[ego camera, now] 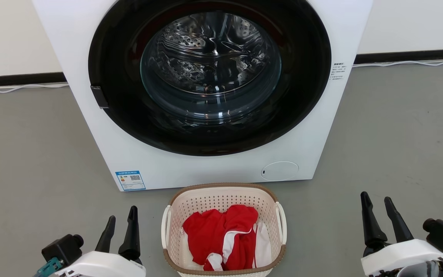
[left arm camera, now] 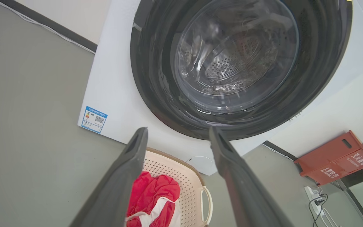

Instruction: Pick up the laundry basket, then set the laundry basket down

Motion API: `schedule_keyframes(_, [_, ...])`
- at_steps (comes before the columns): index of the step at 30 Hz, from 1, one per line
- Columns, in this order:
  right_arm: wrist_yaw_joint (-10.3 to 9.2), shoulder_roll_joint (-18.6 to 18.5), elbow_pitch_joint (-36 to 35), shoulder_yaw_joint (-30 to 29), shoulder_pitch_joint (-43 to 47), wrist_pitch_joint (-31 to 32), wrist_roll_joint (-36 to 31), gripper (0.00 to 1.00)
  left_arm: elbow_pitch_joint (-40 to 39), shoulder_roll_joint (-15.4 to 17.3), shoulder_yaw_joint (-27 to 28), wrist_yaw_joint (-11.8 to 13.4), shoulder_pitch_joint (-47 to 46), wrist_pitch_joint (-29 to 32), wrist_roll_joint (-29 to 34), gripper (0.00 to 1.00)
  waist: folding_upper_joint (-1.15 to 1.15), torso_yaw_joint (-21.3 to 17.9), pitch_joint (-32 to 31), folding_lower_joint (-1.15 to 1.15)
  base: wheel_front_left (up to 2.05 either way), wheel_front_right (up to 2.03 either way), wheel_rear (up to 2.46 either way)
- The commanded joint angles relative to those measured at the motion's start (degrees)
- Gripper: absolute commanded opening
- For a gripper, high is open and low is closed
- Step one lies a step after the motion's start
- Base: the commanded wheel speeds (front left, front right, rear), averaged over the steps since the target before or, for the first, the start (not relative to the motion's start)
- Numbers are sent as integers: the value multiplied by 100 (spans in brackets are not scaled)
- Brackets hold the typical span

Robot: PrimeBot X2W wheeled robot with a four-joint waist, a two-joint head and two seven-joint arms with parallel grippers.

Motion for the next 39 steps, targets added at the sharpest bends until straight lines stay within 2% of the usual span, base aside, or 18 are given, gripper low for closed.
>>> schedule_keyframes(1, [29,-83,-117,98,-280,-98,-229,100,-152,55,80,37,-81,-98,206,100,0,-1,3,0,0,0,0])
schedule_keyframes(39, [42,-40,227,295,-325,-753,-3074,100,155,75,70,283,-78,-753,2906,100,0,-94,60,0,0,0,0])
